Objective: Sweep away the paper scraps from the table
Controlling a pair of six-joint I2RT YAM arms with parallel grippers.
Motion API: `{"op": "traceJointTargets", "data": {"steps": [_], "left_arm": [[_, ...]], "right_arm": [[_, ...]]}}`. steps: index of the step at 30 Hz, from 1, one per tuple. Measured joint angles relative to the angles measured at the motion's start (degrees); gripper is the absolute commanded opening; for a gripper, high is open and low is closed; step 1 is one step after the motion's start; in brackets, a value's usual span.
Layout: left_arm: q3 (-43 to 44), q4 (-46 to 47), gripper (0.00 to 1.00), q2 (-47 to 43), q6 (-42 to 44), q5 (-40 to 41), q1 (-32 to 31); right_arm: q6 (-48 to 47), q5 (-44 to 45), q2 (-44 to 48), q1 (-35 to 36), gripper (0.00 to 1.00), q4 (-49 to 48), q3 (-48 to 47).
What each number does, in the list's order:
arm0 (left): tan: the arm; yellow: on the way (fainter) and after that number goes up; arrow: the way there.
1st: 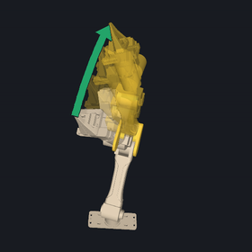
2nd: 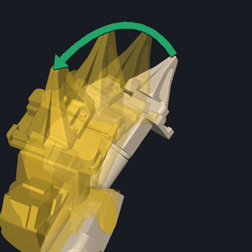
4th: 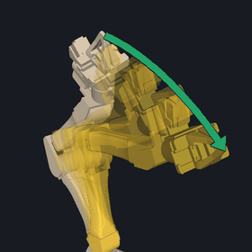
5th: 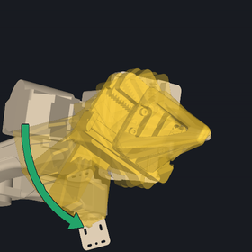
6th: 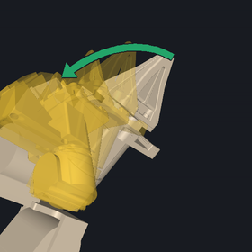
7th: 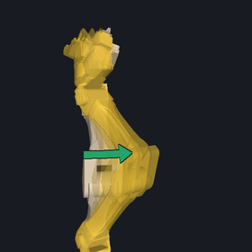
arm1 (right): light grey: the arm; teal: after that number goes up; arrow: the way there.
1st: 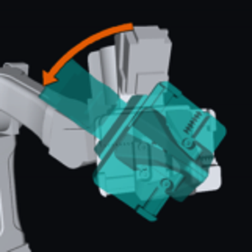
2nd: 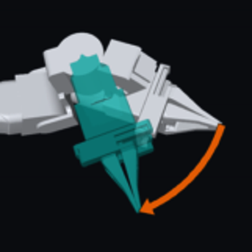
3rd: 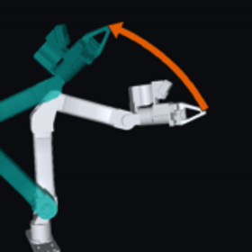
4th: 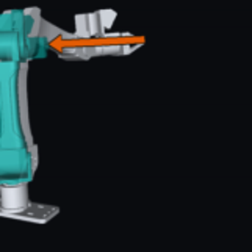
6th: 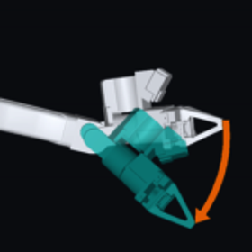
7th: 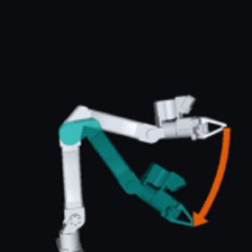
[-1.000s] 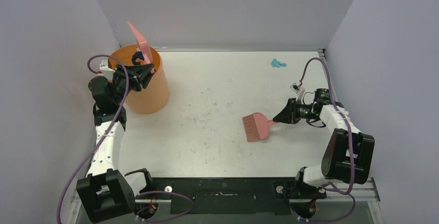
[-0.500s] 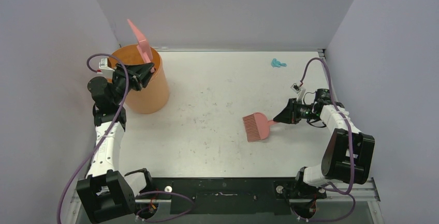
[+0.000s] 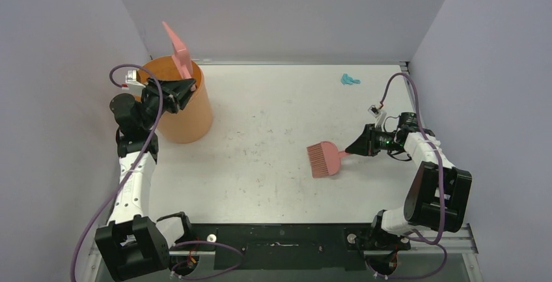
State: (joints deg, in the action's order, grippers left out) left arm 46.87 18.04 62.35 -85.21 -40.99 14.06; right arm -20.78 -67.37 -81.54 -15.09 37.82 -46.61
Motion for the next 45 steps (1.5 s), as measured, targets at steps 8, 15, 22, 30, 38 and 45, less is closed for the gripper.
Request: {"op": "traceJointTargets", "data": {"steps": [8, 15, 22, 30, 38, 45], "left_arm": [[10.8, -15.0, 0.00, -0.8, 15.7, 3.8, -10.6], [16.9, -33.2, 0.00, -1.0, 35.8, 11.0, -28.0], [15.8, -51.5, 0.00, 1.3, 53.5, 22.9, -43.8], [10.2, -62.9, 0.00, 4.6, 59.5, 31.8, -55.0], [10.2, -66.0, 0.00, 11.4, 60.5, 39.6, -65.9], [10.1, -66.5, 0.00, 17.2, 60.5, 41.9, -71.5]], "right_arm": [[-0.3, -0.2, 0.0, -0.6, 0.05, 0.2, 0.0], [-1.2, -0.5, -0.8, -1.0, 0.05, 5.7, -5.7], [-2.2, 7.5, -4.5, -1.0, 0.05, 7.8, -30.0], [-4.4, 26.5, -10.3, 1.4, 0.05, -5.8, -47.0], [-14.1, 46.0, -26.9, 11.8, 0.05, -14.6, -55.9], [-26.3, 58.1, -38.1, 19.5, 0.05, -18.1, -58.0]]}}
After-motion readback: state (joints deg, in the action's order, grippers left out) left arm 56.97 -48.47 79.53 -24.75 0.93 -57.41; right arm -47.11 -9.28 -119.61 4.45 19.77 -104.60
